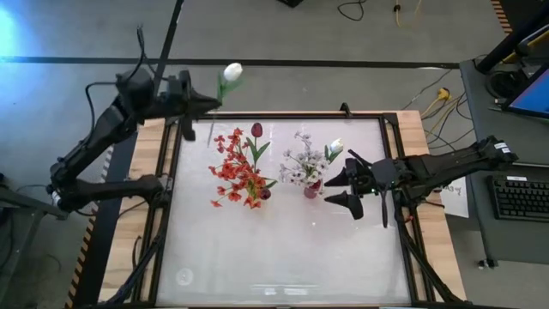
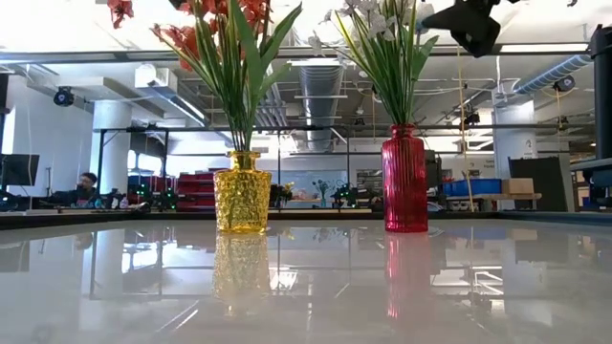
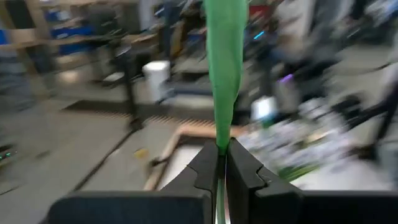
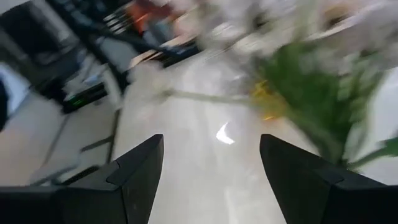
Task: Sort flowers into vase by color
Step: Put the white tulip into the red flower vase
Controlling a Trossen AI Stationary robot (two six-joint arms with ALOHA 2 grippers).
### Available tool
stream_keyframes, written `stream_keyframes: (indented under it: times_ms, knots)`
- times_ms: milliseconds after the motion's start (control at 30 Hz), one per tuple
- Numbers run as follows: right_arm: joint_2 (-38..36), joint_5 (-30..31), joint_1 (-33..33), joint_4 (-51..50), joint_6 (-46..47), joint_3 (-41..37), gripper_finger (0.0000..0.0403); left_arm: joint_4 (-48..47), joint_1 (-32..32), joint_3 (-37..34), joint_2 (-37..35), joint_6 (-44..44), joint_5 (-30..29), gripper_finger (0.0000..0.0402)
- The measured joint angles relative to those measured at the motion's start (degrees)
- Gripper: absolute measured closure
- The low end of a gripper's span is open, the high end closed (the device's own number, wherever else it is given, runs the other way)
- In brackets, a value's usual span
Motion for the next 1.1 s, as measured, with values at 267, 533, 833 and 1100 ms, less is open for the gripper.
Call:
stream_keyframes:
  times_ms: [267, 533, 833, 1100]
  knots:
    - [0.02, -10.35, 0.00, -0.55, -0.02, 0.00, 0.0145, 5.60, -21.88, -0.45, -4.92, -3.55, -12.36, 0.0401]
    - [-0.22, -14.94, 0.00, 1.14, -0.97, 0.00, 0.0145, 9.58, -46.16, -0.34, -4.22, -2.80, -34.71, 0.0401]
    - [0.55, -17.84, 3.06, 22.13, -16.66, -0.02, 0.0145, 20.73, -66.30, -0.36, 7.12, 5.67, -56.01, 0.0402]
    - [1.82, -11.44, 6.69, 36.07, -30.10, -0.02, 0.0145, 24.03, -71.31, 3.35, 16.88, 6.53, -59.52, 0.0402]
